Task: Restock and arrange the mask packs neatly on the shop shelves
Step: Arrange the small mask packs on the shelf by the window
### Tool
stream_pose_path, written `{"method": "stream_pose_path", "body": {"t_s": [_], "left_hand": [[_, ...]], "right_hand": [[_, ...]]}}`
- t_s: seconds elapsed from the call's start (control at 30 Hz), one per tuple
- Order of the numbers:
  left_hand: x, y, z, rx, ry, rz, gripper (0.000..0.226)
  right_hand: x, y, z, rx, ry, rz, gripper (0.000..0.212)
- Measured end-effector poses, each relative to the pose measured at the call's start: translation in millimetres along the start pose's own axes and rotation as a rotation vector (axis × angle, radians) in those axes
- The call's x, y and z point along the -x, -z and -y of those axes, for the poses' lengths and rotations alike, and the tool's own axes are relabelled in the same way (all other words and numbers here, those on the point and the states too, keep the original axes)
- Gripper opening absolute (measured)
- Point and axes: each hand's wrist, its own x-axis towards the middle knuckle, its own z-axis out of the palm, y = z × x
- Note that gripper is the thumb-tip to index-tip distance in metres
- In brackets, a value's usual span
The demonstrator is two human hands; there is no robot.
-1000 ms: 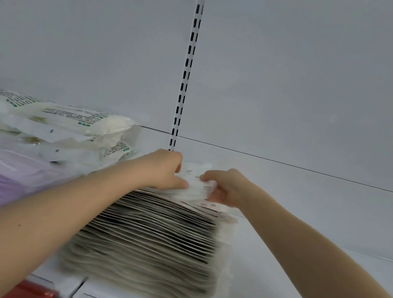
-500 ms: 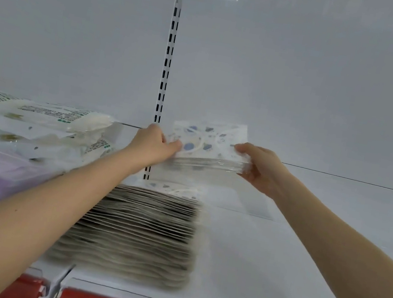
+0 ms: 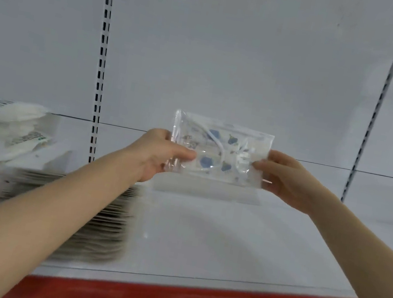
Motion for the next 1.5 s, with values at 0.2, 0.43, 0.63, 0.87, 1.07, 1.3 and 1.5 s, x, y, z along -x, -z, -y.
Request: {"method": "stream_pose_path", "body": {"t_s": [0.2,0.43,0.63,0.87,1.07,1.3,1.5], "left_hand": [[16,-73,46,-0.061,-0.029,-0.056,0.039],[37,-100,81,-0.234,0.12,0.058,0.067],[42,-107,80,-0.361,0.029,-0.024,0.04],[28,-132,61,-0.395,-0.063,-0.05,0.035],[2,-221,47,-0.36,-0.154,0.102,0.036],[-13,-377,29,-0.278,-0.238,0.321,0.026],[-12,-536,11,-0.251,-0.31,0.414,0.019]], "right_hand": [[39,60,-22,0.177,-0.001,-0.068,0.032],[69,74,-62,0.421,-0.091,0.168,0.022],[66,75,-69,0.457,-0.036,0.134,0.007],[66,101,-57,0.26,-0.046,-0.093,0.005],[103,182,-47,0.273,-0.053,-0.343,0.006],[170,317,-30,0.358,-0.053,-0.567,0.011],[227,457,-10,0.465,-0.069,-0.687,0.01]]}}
